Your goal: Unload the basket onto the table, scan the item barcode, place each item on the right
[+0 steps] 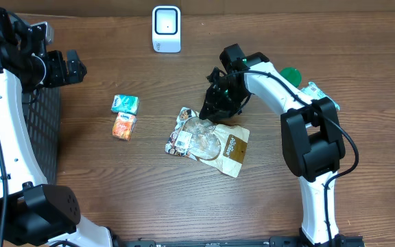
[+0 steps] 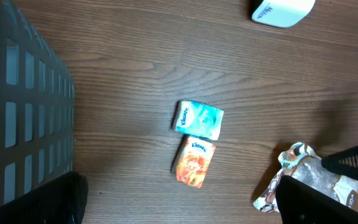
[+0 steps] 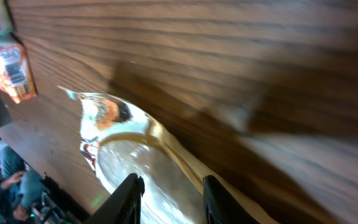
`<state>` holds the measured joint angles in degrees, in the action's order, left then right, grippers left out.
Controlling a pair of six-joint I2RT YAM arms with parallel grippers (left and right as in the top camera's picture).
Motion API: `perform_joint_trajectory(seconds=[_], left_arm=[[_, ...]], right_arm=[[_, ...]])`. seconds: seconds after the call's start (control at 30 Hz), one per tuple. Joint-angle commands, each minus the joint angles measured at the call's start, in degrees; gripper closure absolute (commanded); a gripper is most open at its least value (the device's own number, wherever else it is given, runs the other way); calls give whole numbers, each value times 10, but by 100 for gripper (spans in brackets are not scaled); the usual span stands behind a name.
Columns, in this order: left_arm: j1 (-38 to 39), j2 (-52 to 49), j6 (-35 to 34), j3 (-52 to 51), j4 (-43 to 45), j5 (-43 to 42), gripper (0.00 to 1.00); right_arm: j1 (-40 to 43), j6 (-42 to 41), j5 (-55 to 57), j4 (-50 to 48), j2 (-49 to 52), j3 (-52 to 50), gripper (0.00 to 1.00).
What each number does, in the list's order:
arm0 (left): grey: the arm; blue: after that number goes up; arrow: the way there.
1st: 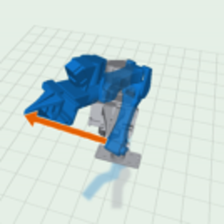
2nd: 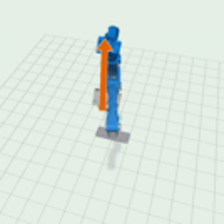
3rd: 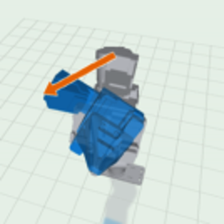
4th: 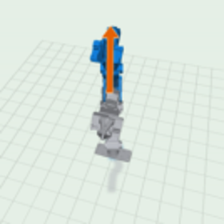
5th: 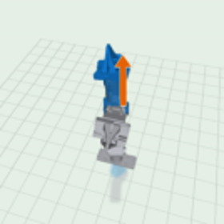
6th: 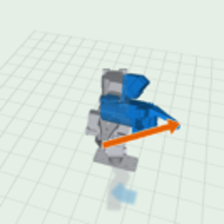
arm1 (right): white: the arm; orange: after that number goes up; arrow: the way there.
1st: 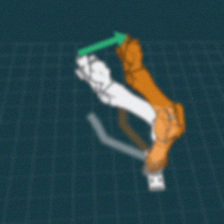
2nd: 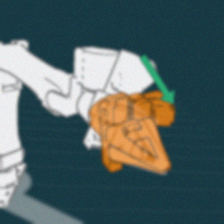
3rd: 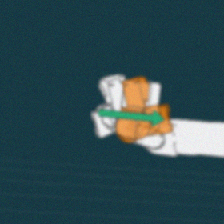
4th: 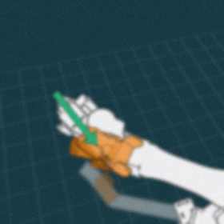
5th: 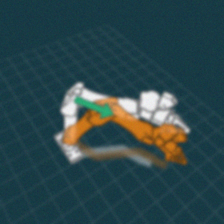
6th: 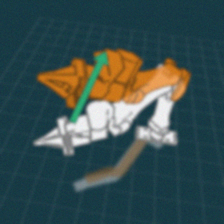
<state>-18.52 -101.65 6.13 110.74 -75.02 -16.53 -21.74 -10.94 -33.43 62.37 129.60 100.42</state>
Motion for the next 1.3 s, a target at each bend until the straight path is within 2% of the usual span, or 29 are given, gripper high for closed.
perform_joint_trajectory(seconds=[0.0,0.23,0.43,0.5,0.57,0.77,0.83,0.87,0.93,0.97,1.0,1.27], left_arm=[[-2,17,-5,10,1,-5,0],[-2,17,-5,10,1,-5,1],[-2,17,-5,10,3,-5,0],[-2,17,-7,10,36,-10,0],[-2,17,-28,10,57,-30,0],[-2,17,-140,10,26,-62,1],[-1,17,-141,10,21,-78,0],[-1,17,-131,10,16,-93,10],[6,16,-130,9,0,-105,50],[12,16,-130,9,-8,-105,81],[22,16,-130,8,-18,-101,96],[149,16,-137,-57,-51,-70,95]], right_arm=[[37,23,19,41,-34,47,70],[96,102,56,168,-92,112,68],[119,113,125,204,-117,112,57],[123,113,142,214,-117,111,55],[124,113,157,223,-117,111,54],[125,113,179,226,-117,111,48],[125,113,180,226,-117,111,46],[125,113,180,226,-117,111,44],[125,113,180,224,-117,111,41],[125,113,180,222,-117,111,40],[125,113,181,219,-117,111,39],[125,113,184,209,-117,111,33]])
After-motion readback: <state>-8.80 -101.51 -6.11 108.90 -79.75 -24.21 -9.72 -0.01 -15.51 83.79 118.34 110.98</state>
